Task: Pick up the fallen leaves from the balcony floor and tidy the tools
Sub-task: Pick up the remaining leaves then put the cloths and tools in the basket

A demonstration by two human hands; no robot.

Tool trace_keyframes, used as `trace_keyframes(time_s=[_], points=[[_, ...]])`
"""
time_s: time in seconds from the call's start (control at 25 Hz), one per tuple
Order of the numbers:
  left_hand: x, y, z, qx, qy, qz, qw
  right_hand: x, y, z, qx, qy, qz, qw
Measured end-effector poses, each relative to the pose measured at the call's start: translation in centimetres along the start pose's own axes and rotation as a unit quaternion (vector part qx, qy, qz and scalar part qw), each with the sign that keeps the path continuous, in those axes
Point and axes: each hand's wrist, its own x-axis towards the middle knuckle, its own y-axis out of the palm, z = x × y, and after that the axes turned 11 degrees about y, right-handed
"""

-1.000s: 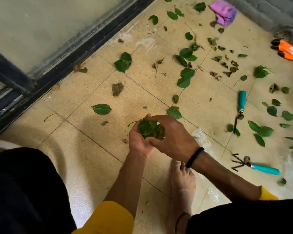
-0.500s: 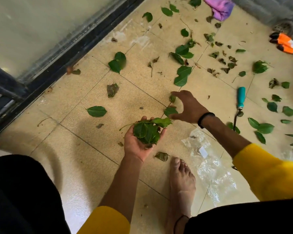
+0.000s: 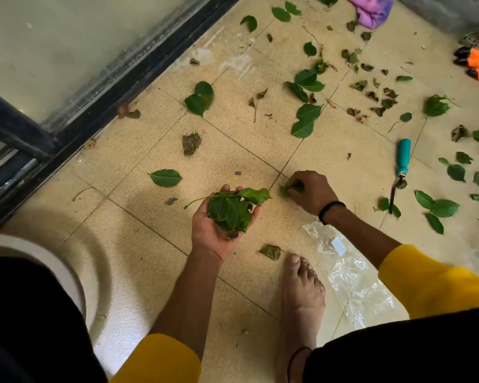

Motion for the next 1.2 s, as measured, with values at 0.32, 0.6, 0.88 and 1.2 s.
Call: trace_keyframes(time_s=[0.32, 0.6, 0.88, 1.2], points=[[-0.6, -0.8, -0.4, 0.016, 0.000, -0.013, 1.000, -10.6, 4.4, 1.2, -0.104, -0.072, 0.188, 0.974], [-1.2, -2.0, -1.2, 0.017, 0.009, -0.016, 1.000, -11.8, 7.4, 0.4, -0.119, -0.061, 0.105, 0.985], [-1.7, -2.2, -2.2, 0.021, 0.025, -0.030, 0.999, -10.0, 5.3, 0.3, -0.022, -0.008, 0.101, 0.995], [-2.0, -2.2, -2.5, 0.031, 0.032, -0.026, 0.999, -9.1, -0.1, 3.5, 0.232, 0.085, 0.160, 0.956]])
